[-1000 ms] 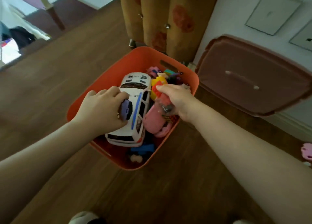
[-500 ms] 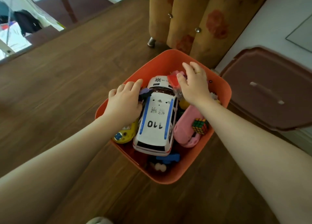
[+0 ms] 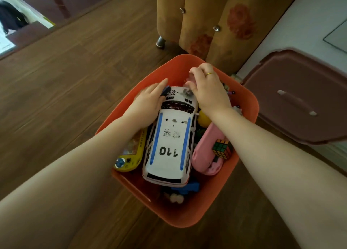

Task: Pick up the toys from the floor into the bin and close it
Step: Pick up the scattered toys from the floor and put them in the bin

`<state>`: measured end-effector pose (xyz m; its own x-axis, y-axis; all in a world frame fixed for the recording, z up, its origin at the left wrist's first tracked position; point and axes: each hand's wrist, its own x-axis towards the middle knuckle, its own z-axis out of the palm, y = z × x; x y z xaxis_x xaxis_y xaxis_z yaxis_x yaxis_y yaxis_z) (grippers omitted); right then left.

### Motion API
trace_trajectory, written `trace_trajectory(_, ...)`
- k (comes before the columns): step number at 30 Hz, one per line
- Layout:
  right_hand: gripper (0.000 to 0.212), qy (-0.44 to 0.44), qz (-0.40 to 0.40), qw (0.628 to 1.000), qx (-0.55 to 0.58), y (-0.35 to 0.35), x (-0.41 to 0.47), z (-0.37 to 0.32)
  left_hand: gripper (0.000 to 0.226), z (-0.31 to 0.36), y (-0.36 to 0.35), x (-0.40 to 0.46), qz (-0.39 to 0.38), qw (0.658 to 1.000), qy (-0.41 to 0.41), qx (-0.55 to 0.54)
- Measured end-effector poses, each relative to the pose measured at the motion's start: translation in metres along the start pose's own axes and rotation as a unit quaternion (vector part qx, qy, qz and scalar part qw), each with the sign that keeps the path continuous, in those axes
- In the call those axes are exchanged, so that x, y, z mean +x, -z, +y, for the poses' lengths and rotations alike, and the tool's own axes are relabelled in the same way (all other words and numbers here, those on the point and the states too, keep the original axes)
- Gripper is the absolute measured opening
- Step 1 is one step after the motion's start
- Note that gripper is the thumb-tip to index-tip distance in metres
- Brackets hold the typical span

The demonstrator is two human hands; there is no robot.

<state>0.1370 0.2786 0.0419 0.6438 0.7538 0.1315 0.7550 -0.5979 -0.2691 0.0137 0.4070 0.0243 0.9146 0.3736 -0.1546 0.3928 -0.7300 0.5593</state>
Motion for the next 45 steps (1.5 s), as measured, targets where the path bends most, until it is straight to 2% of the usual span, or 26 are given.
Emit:
trace_trajectory(2,0.049,-0.025,-0.062,0.998,-0.020,-0.006,0.006,0.009,0.057,-0.004,-0.001,-0.003,-0.053,0.998,0.009,-0.020)
trace_trajectory(4,0.053,-0.100,-0.124,0.985,-0.067,-0.014,0.009,0.016,0.060,-0.004,0.000,-0.002,-0.086,0.996,0.016,-0.024)
trace_trajectory(6,0.048,-0.148,-0.154,0.969,-0.123,-0.020,0.012,0.015,0.062,0.000,0.001,0.000,-0.098,0.995,0.013,0.029)
trace_trajectory(8,0.045,-0.143,-0.136,0.971,-0.135,-0.023,0.010,0.010,0.060,0.011,-0.003,0.002,-0.085,0.987,-0.022,0.132)
trace_trajectory(10,0.043,-0.121,-0.098,0.981,-0.114,-0.024,0.006,0.007,0.058,0.024,-0.009,0.000,-0.079,0.981,-0.041,0.175)
trace_trajectory(14,0.044,-0.073,-0.094,0.992,-0.040,-0.012,-0.013,0.015,0.057,0.037,-0.013,-0.005,-0.048,0.989,-0.014,0.138)
trace_trajectory(18,0.035,-0.027,-0.051,0.998,0.015,0.015,-0.043,0.037,0.052,0.070,-0.015,-0.010,0.003,0.988,-0.100,0.115)
trace_trajectory(23,0.026,-0.080,0.031,0.996,0.023,0.059,-0.096,0.100,0.043,0.149,-0.042,-0.013,-0.028,0.969,-0.228,0.086)
trace_trajectory(26,0.026,-0.157,0.021,0.987,0.025,0.077,-0.138,0.151,0.040,0.197,-0.074,-0.014,-0.061,0.957,-0.265,0.100)
trace_trajectory(32,0.024,-0.315,-0.036,0.947,0.048,0.092,-0.257,0.279,0.042,0.297,-0.173,-0.018,-0.156,0.921,-0.324,0.148)
trace_trajectory(36,0.025,-0.425,-0.066,0.901,0.053,0.097,-0.335,0.352,0.046,0.347,-0.239,-0.014,-0.230,0.910,-0.304,0.165)
trace_trajectory(40,0.032,-0.537,-0.053,0.839,0.074,0.093,-0.409,0.421,0.067,0.399,-0.307,-0.012,-0.335,0.891,-0.254,0.171)
trace_trajectory(42,0.043,-0.575,-0.053,0.813,0.079,0.083,-0.435,0.451,0.073,0.422,-0.338,-0.008,-0.347,0.880,-0.258,0.195)
trace_trajectory(45,0.053,-0.589,-0.058,0.802,0.084,0.070,-0.451,0.483,0.075,0.447,-0.373,0.003,-0.338,0.863,-0.284,0.244)
